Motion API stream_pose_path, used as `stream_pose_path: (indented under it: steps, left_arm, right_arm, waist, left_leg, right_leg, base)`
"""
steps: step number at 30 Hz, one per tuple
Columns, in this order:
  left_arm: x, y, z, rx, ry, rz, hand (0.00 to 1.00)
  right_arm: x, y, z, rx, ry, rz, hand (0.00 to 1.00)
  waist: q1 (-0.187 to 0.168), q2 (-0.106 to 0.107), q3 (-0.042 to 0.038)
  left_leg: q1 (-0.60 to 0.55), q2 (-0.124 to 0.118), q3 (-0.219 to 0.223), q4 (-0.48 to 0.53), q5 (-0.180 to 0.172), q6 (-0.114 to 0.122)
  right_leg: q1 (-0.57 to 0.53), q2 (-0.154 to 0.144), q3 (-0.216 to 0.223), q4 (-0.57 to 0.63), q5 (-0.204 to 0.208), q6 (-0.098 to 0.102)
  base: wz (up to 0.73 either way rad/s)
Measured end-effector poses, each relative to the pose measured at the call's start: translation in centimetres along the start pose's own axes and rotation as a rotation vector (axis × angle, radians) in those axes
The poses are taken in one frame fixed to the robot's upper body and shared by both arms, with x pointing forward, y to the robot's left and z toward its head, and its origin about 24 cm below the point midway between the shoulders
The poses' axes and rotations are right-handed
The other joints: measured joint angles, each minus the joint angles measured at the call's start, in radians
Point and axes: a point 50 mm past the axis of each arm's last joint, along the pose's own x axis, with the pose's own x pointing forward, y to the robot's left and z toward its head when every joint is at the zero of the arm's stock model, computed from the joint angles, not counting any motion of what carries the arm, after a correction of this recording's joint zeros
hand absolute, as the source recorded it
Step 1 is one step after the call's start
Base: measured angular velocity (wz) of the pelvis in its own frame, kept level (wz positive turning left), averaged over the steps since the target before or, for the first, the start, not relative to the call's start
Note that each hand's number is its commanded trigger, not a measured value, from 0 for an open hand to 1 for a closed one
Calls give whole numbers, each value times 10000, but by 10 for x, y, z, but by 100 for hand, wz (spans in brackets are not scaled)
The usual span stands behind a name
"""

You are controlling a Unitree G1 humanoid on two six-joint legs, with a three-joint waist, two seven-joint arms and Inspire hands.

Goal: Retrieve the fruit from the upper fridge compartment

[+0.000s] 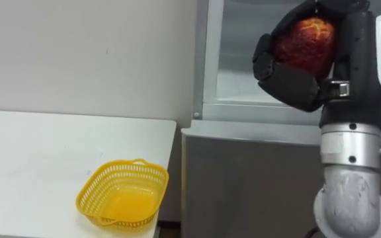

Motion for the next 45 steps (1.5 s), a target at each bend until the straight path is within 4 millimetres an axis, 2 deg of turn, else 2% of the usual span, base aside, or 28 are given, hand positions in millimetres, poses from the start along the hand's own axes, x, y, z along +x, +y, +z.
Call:
stream_pose_path:
  steps: [4,8,12,17,22,25,27,34,38,40,42,45]
  left_arm:
    - [0,-2,1,140,-138,-147,0]
    - [1,-4,2,474,-216,-470,0]
    - [1,-1,6,549,-281,-579,0]
    - [1,1,8,778,-260,-751,0]
    - [2,-2,7,1129,-30,-973,0]
    - [2,-1,7,1131,-15,-940,0]
    - [2,1,7,1155,10,-889,0]
    - [3,3,12,1197,-69,-981,0]
    - [3,5,15,1234,-167,-1058,0]
    - [2,8,14,1253,-126,-1005,0]
    - [2,14,13,1305,-77,-884,0]
    - [2,17,13,1362,-69,-783,0]
  right_arm:
    - [-5,3,14,-59,-857,-149,100]
    - [-17,18,29,405,-1428,266,100]
    - [-24,28,40,285,-2227,757,100]
    - [-32,42,48,27,-2706,1474,100]
    - [-44,61,54,92,-2983,2545,100]
    - [-51,71,56,202,-3044,3215,100]
    - [-55,77,50,-47,-2910,3624,100]
    - [-65,90,31,-1058,-2553,4844,100]
    - [-78,104,9,-1956,-2021,6023,100]
    - [-81,109,1,-2285,-1824,6446,100]
    - [-81,112,-7,-2610,-1681,6683,100]
    - [-80,116,-19,-2907,-1303,6977,100]
  waist:
    - [68,-17,14]
    - [122,-60,22]
    - [367,-98,-4]
    - [636,-100,0]
    - [984,-129,66]
    - [1143,-244,127]
    - [1235,-374,132]
    - [1463,-507,111]
    - [1767,-594,104]
    - [1769,-690,110]
    - [1809,-807,151]
    - [1877,-841,131]
  left_leg:
    - [185,20,86,-157,0,-1]
    - [238,44,138,-197,-2,-4]
    - [162,43,113,-192,-4,-4]
    - [169,29,92,-134,-4,-4]
    - [295,14,27,-252,-3,-4]
    - [223,-2,-71,-266,5,-11]
    - [159,-10,-132,-220,10,-17]
    - [-14,-34,-347,-138,6,-16]
    - [-18,-29,-400,-156,10,-22]
    - [-58,-32,-450,-136,12,-26]
    - [-93,-43,-516,-111,16,-33]
    - [-82,-80,-622,-91,18,-29]
  right_leg:
    - [140,3,24,-15,0,1]
    - [142,18,117,-6,-1,1]
    - [56,20,163,-4,0,1]
    - [66,19,151,-19,0,0]
    - [171,6,45,-29,-1,1]
    - [175,0,-57,-29,-1,2]
    - [145,3,-111,-36,-1,2]
    - [133,0,-436,-37,-1,4]
    - [144,10,-447,-38,-4,9]
    - [144,10,-553,-37,-4,9]
    - [147,9,-643,-27,-4,9]
    - [159,-13,-660,-22,-4,9]
  base:
    - [-6]
    - [-6]
    - [-3]
    - [2]
    - [2]
    - [7]
    - [11]
    - [11]
    - [1]
    - [11]
    - [12]
    - [9]
